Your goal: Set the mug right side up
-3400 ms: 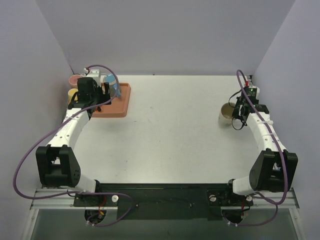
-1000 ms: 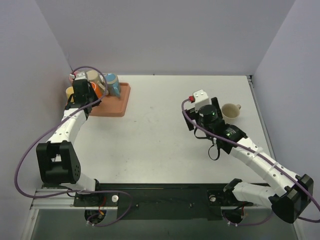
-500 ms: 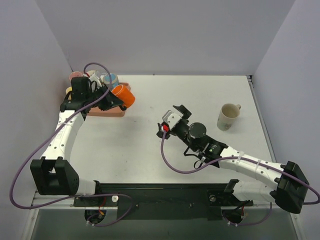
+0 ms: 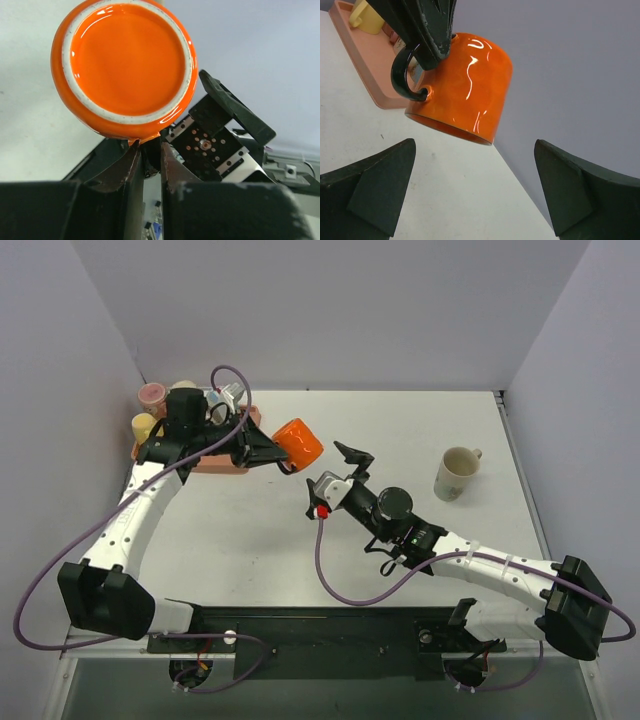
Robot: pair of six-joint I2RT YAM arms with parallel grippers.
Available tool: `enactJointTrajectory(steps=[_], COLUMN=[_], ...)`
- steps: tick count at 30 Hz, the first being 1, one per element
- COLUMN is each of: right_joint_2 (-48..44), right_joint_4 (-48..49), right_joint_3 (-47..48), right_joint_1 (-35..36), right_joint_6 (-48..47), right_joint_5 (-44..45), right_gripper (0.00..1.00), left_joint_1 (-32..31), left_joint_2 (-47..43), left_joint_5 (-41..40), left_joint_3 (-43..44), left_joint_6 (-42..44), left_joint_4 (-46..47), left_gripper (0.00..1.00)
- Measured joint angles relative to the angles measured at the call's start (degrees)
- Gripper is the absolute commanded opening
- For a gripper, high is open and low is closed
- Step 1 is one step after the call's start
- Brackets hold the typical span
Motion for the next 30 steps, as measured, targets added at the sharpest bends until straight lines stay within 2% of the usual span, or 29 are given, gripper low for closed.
enactJointTrajectory(steps=[4, 8, 11, 17, 18, 20, 24, 30], right_joint_2=[0.0, 0.0, 0.02, 1.07, 1.31, 1.9, 3.08, 4.35], right_joint_4=[0.59, 2.01, 2.89, 2.47, 2.47, 2.73, 3.89, 6.78], right_joint_3=[-0.13, -0.83, -0.83, -0.81, -0.81, -0.81, -0.83, -1.44], right_joint_1=[0.0, 0.0, 0.0, 0.31, 0.28, 0.33, 0.63, 1.09], right_joint_6=[-2.36, -4.26, -5.18, -5.81, -5.95, -6.27, -6.67, -6.95], right_joint_5=[0.31, 1.07, 1.25, 0.9, 0.83, 0.79, 1.53, 4.85], right_gripper=[0.98, 0.97, 0.9, 0.7, 0.6, 0.48, 0.42, 0.22], left_joint_1=[-2.47, -3.58, -4.7, -6.14, -6.32, -6.51, -6.47, -6.38], left_joint_2=[-0.02, -0.02, -0.02, 0.0, 0.0, 0.02, 0.17, 0.61], left_joint_5=[3.74, 5.53, 6.8, 8.98, 9.22, 9.57, 9.46, 8.61], left_joint_3=[-2.51, -3.1, -3.63, -4.57, -4.57, -4.57, -4.63, -5.16], left_joint_6=[-6.8, -9.6, -11.5, -15.43, -15.8, -16.24, -17.79, -21.44], left_joint_4=[5.79, 7.26, 9.77, 14.67, 15.08, 15.76, 17.66, 19.69], left_gripper=[0.0, 0.0, 0.0, 0.0, 0.0, 0.0, 0.0, 0.0])
